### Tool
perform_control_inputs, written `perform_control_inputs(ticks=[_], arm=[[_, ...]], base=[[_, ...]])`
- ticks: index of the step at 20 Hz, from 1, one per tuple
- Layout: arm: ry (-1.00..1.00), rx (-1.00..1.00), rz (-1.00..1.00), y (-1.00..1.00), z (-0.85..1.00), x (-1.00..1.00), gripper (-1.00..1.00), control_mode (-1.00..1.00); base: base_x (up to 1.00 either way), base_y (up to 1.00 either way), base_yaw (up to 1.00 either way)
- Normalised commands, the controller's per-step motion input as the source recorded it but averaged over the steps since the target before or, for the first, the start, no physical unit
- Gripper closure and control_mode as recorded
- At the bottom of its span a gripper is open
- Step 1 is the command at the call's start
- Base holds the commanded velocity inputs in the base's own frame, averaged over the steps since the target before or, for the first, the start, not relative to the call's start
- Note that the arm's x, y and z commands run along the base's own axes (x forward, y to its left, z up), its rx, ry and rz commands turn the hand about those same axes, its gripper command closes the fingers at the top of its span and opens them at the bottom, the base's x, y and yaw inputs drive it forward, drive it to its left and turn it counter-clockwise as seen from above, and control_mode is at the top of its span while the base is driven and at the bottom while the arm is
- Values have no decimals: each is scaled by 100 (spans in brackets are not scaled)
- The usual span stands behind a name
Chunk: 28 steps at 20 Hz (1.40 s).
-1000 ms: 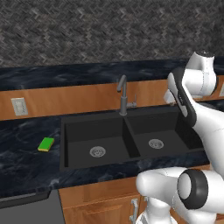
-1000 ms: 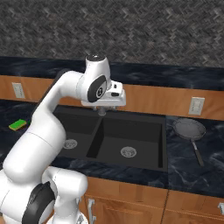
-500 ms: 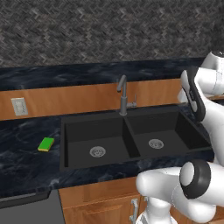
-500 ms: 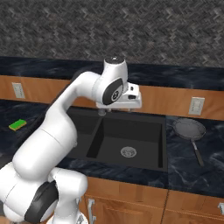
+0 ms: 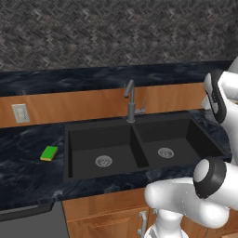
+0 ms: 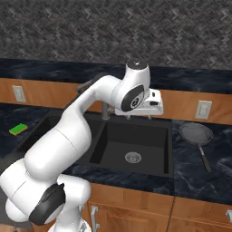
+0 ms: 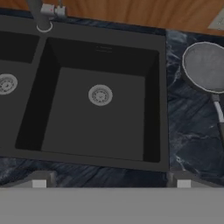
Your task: Pick the pan and sponge and place them into the sink. Then turn on the water.
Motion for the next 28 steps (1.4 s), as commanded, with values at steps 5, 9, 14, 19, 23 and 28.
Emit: perform_control_inputs(ticks=[5,9,14,19,23,28], arm=[[0,-4,0,-41,-6,0,-100,-100],[0,-6,0,-36,-4,0,-100,-100],[0,-6,0,-39,-7,0,-100,-100],[0,-1,0,-39,-17,0,-100,-100],[0,0,0,-39,-22,0,-100,-100],[0,0,0,-35,-23,0,-100,-100]], base=[[0,0,0],[0,0,0],[0,0,0],[0,0,0],[0,0,0],[0,0,0]])
